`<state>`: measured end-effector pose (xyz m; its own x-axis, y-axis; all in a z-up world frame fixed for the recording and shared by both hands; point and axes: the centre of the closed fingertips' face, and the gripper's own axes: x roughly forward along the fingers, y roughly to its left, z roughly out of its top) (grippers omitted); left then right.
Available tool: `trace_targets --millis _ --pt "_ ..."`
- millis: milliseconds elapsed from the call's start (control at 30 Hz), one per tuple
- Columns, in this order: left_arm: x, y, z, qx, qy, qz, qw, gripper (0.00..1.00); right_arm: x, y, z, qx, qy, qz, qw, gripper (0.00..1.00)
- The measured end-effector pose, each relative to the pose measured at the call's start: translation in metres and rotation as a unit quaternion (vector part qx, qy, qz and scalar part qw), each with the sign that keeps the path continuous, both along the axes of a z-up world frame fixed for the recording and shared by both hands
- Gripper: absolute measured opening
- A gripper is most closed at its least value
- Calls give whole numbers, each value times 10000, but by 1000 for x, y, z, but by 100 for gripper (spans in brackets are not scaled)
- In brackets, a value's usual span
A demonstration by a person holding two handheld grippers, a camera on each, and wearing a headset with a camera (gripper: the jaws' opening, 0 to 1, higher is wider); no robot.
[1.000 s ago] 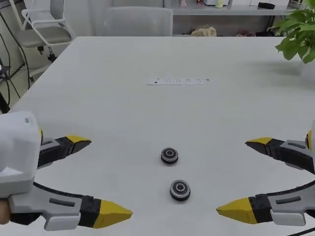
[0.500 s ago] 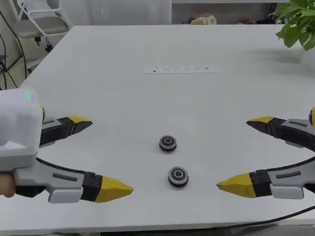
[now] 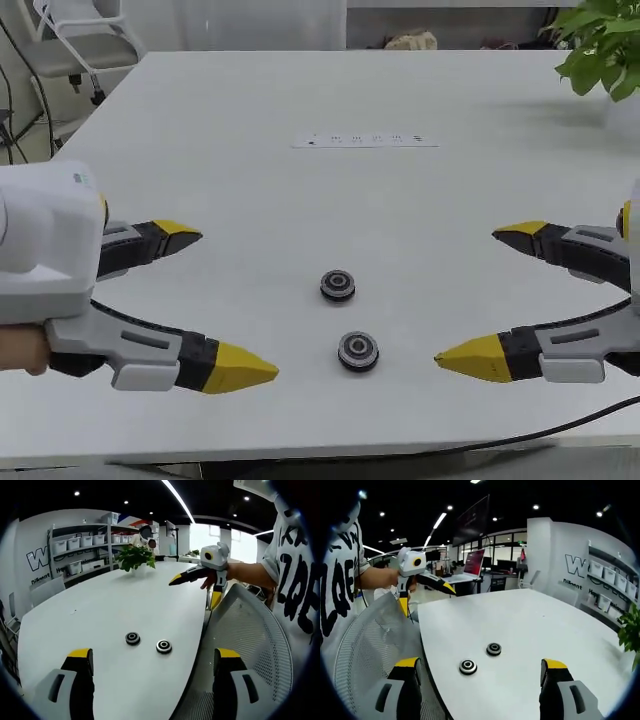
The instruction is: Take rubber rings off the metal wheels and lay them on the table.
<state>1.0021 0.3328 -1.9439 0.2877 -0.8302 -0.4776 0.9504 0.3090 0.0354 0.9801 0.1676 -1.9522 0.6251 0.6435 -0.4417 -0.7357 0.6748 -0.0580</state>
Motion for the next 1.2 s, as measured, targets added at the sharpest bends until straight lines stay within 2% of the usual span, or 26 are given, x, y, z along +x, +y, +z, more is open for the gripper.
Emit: trace_targets --millis 367,567,1067,1200 --pt "0 -6 -3 -15 17 -124 9999 98 7 4 2 39 -58 68 10000 99" --pt "3 -8 -6 -72 86 -139 9998 97 9 6 -2 -3 -59 150 9999 99" --pt "13 -16 -9 3 111 -327 9994 95 21 9 -10 -163 -101 381 9991 99" --pt "16 -18 -12 51 116 -379 9992 94 23 10 -12 -216 -118 446 9987 95"
